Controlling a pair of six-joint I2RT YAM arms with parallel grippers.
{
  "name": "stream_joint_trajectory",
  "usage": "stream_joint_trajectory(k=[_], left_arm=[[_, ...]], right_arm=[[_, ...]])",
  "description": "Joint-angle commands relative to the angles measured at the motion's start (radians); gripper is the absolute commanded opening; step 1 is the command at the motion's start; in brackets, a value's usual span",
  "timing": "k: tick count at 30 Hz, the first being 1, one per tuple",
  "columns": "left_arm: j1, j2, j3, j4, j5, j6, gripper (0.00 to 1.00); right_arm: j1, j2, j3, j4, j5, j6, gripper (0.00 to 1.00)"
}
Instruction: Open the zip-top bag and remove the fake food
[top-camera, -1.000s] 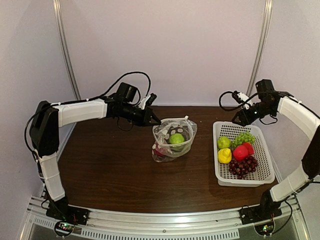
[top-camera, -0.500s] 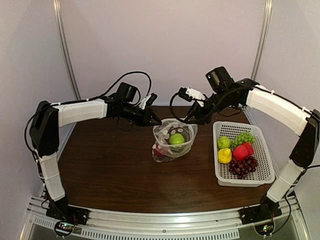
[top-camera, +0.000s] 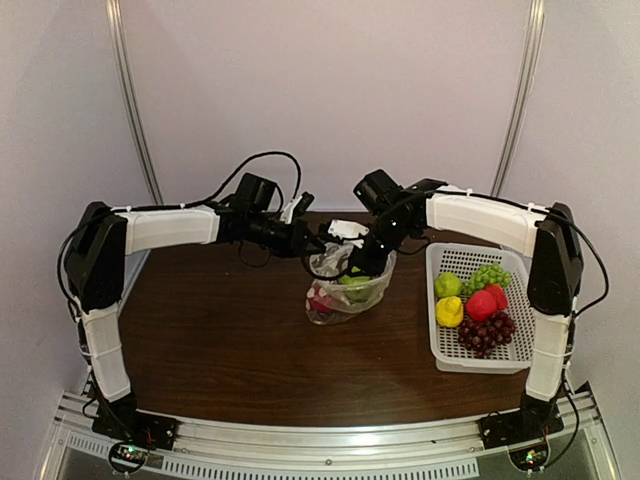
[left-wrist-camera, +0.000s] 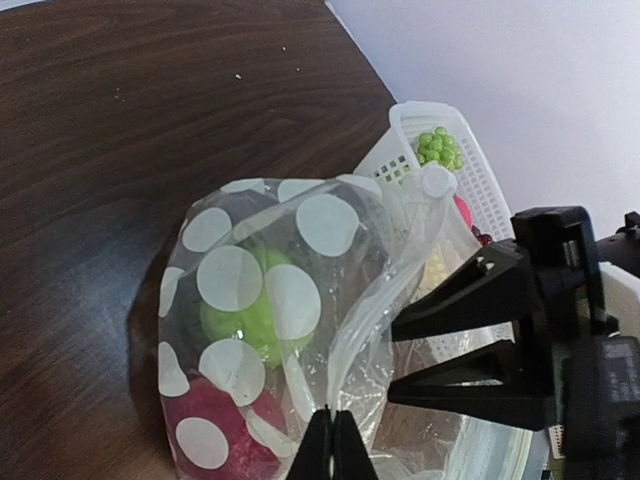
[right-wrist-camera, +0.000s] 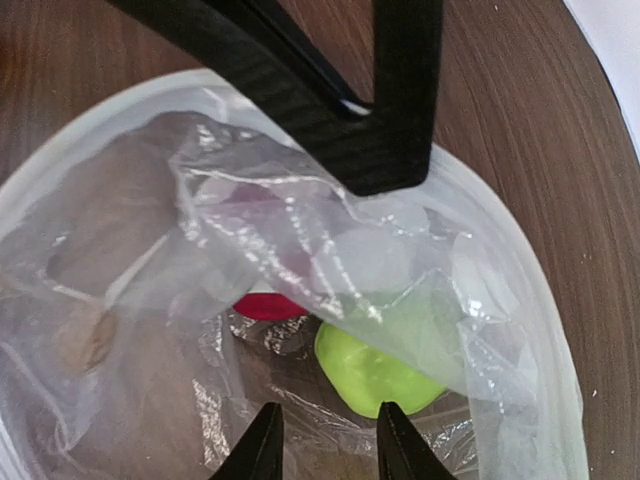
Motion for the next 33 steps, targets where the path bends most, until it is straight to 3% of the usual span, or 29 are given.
stream_joint_trajectory(k=[1, 6, 11, 20, 26, 30, 33], left_arm=[[0.012, 0.054, 0.013, 0.106, 0.033, -0.091, 0.00], [0.025, 0.130, 0.069, 0.115, 0.040, -0.149, 0.00], [0.047, 0.196, 0.105, 0.129, 0.034, -0.190, 0.00], [0.084, 0.237, 0.121, 0.134, 0.022, -0.191, 0.00], [0.085, 0.239, 0.122, 0.128, 0.026, -0.183, 0.00], [0.086, 0.237, 0.125, 0.115, 0.021, -0.171, 0.00], [0.086, 0.231, 0.124, 0.111, 0.021, -0.167, 0.00]], right_arm=[[0.002, 0.054, 0.049, 0.021, 0.146, 0.037, 0.33], [-0.002, 0.132, 0.093, 0.046, 0.193, 0.070, 0.33], [-0.017, 0.210, 0.095, 0.129, 0.212, 0.096, 0.53], [-0.042, 0.337, 0.154, 0.157, 0.365, 0.163, 0.79], [-0.044, 0.330, 0.144, 0.121, 0.406, 0.174, 0.87], [-0.053, 0.290, 0.106, 0.110, 0.431, 0.161, 0.86], [-0.073, 0.265, 0.081, 0.105, 0.409, 0.159, 0.71]])
